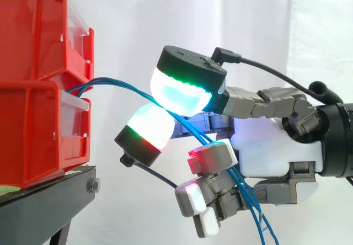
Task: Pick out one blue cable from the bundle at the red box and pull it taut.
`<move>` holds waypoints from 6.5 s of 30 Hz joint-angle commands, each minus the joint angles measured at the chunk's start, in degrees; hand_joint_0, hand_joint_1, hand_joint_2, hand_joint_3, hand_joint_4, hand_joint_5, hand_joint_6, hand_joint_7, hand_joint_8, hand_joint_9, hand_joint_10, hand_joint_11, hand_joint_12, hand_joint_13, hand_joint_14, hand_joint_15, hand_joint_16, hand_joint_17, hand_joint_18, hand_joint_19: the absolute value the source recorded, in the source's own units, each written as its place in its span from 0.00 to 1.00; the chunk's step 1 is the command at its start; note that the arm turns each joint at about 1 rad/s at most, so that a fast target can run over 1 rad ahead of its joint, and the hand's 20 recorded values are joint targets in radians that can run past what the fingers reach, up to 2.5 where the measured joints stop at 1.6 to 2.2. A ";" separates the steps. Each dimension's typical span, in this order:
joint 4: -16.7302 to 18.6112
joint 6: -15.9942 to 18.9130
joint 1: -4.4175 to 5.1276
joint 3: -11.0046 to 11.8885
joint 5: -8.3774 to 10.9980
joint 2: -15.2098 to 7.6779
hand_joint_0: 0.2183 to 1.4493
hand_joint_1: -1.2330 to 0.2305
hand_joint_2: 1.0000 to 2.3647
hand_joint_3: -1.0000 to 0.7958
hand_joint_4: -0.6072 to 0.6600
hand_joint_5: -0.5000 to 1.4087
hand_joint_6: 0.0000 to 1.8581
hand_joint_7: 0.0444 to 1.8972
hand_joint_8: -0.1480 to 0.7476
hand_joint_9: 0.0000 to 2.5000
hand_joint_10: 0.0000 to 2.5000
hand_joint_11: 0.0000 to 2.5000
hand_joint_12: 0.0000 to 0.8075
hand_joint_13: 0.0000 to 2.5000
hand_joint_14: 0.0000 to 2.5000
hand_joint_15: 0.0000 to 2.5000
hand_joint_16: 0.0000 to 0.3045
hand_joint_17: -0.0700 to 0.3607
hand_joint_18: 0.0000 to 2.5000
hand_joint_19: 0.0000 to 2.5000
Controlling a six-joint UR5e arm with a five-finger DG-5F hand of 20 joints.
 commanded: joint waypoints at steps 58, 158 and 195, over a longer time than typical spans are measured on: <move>-0.88 0.04 -0.15 0.01 -0.69 0.04 0.23 0.41 0.00 0.28 0.51 0.22 0.48 0.44 0.52 0.55 0.01 0.36 0.49 0.43 0.01 0.27 0.19 0.46 0.36 0.27; -1.14 0.04 -0.33 0.27 -1.40 -0.05 0.30 0.38 0.00 0.28 0.40 0.22 0.47 0.51 0.47 0.57 0.01 0.37 0.45 0.45 0.01 0.27 0.16 0.42 0.37 0.27; -1.14 -0.05 -0.24 0.36 -1.40 -0.05 0.36 0.23 0.01 0.43 0.42 0.23 0.51 0.49 0.48 0.59 0.02 0.39 0.45 0.46 0.01 0.28 0.17 0.43 0.39 0.27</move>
